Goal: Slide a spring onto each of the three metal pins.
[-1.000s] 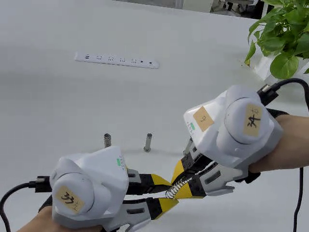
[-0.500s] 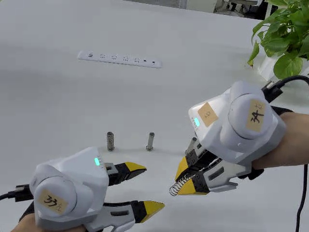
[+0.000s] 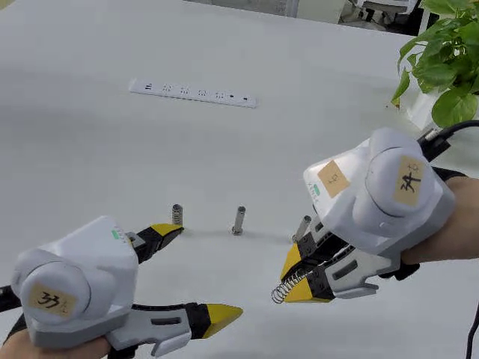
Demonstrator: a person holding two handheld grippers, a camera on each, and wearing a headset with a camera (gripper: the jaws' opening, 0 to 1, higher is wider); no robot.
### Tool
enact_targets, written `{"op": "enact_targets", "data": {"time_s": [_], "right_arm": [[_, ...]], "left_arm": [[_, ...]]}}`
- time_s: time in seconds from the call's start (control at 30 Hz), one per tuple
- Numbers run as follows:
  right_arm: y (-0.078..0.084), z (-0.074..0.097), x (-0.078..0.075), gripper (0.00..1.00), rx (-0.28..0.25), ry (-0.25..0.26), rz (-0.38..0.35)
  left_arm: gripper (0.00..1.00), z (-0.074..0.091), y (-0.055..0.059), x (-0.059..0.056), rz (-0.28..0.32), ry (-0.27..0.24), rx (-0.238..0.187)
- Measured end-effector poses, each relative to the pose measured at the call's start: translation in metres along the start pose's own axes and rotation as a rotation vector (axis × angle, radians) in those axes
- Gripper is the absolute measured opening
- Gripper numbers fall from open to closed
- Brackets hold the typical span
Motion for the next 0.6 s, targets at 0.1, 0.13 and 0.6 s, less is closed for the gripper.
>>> {"op": "enact_targets", "data": {"time_s": [0.1,0.13,0.6], "right_arm": [[0.001,0.001,-0.002,0.07,0.006,0.002,0.003],[0.001,0.001,-0.002,0.07,0.008,0.002,0.004],[0.003,0.002,-0.012,0.07,0.034,0.007,0.019]], "left_arm": [[0.87,0.006,0.002,0.005,0.008,-0.032,0.007],[0.88,0.008,0.003,0.007,0.011,-0.042,0.006],[0.99,0.022,0.017,0.008,0.032,-0.161,0.0]]}}
Point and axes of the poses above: the centre of the closed fingertips' face, and the gripper's own axes: z roughly backward along the fingers, x roughly to its left, y roughly out of its underside, the point moved 9 cm from there along z, roughly backward along the fingers, and after that the axes turned 8 degrees about y, right-handed, at the moved point
